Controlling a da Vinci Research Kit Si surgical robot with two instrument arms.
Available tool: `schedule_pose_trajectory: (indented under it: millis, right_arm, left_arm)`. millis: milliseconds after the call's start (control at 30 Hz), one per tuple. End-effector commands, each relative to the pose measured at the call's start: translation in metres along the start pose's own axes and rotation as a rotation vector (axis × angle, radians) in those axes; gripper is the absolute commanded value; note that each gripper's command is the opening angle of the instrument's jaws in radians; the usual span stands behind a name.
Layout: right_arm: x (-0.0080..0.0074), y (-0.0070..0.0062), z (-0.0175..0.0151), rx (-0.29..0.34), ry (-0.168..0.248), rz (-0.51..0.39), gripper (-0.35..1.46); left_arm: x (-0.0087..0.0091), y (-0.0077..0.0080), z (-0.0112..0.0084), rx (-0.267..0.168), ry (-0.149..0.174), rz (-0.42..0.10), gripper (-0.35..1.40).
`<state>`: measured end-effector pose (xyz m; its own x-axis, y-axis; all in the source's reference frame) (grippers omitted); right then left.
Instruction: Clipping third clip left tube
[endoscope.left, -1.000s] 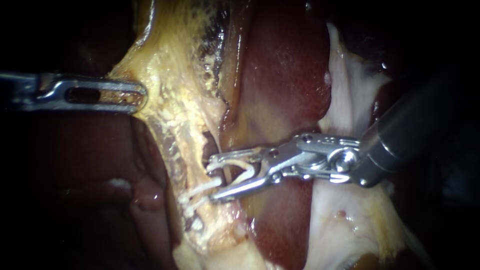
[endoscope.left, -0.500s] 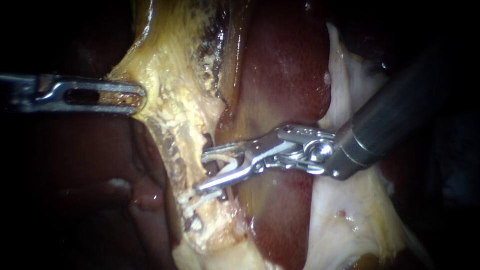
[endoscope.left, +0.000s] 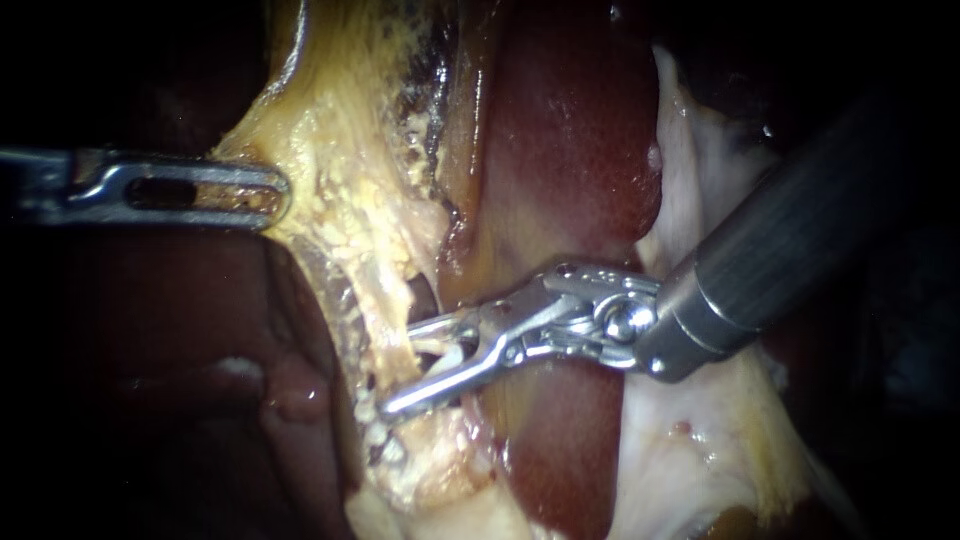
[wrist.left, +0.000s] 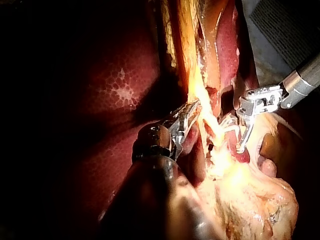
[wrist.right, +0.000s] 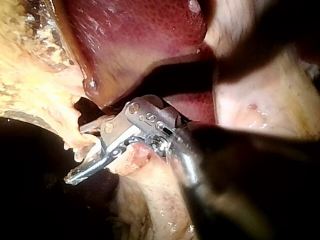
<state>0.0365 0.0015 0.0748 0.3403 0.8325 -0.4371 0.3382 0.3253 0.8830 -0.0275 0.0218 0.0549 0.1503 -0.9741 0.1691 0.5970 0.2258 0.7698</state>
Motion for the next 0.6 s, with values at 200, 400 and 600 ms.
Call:
schedule_pose_trajectory:
  millis: [200,400,600]
  right_arm:
    - [0.0004,0.0003,0.0007,0.032,0.029,0.013,0.52]
    - [0.0011,0.0005,0.001,0.064,0.053,0.048,0.51]
    - [0.0029,0.0006,0.0005,0.075,0.093,0.133,0.46]
  left_arm:
    - [0.0,0.0001,0.0001,0.0,0.0,0.0,-0.35]
    - [0.0,0.0001,0.0001,0.0,0.0,0.0,-0.35]
    - [0.0,0.0003,0.0003,0.0,0.0,0.0,-0.35]
